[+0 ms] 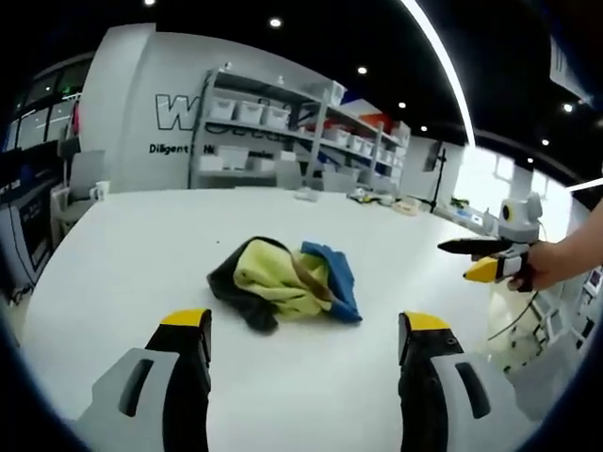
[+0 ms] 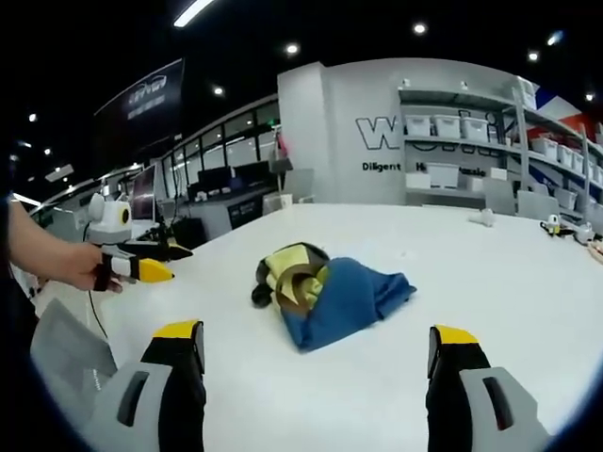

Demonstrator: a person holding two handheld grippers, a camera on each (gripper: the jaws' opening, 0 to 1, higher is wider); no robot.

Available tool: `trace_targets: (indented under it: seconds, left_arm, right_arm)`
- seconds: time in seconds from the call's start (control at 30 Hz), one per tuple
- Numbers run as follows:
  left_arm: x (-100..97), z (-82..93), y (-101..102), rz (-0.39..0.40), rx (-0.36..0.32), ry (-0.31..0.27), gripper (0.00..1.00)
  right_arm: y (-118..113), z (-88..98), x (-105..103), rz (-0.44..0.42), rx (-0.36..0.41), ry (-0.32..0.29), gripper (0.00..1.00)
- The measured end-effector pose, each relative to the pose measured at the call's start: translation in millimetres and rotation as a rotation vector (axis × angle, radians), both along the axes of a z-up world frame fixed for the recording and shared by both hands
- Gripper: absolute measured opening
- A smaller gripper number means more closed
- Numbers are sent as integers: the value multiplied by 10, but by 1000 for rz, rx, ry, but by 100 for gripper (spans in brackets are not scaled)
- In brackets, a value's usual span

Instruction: Fold the garment on the visible template until the final outline fits inside the template.

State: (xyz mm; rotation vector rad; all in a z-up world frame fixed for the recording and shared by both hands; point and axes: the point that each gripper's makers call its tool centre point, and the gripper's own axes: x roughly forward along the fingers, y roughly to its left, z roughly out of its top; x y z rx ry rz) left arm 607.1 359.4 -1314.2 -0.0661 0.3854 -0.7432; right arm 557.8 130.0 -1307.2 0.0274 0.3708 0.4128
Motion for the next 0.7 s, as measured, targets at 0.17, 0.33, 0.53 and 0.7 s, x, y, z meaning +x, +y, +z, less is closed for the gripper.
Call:
trace_targets:
  seconds: [0.17,0.33,0.53,0.7]
  left_arm:
    - [-122,-41,-41,-4,16,6,81]
    - [-219,-71,-46,-2,28,13,83]
    - [-310,-84,-49,-5,52,12,84]
    - [-322,-73,-55,2,54,12,85]
  right_arm:
    - [28,-40,-5,13,3,10,98]
    - [50,-58,-30,30,17,17,98]
    - [93,-68,-62,59,44,24,97]
    - [108,-57,-86,76,57,26,97]
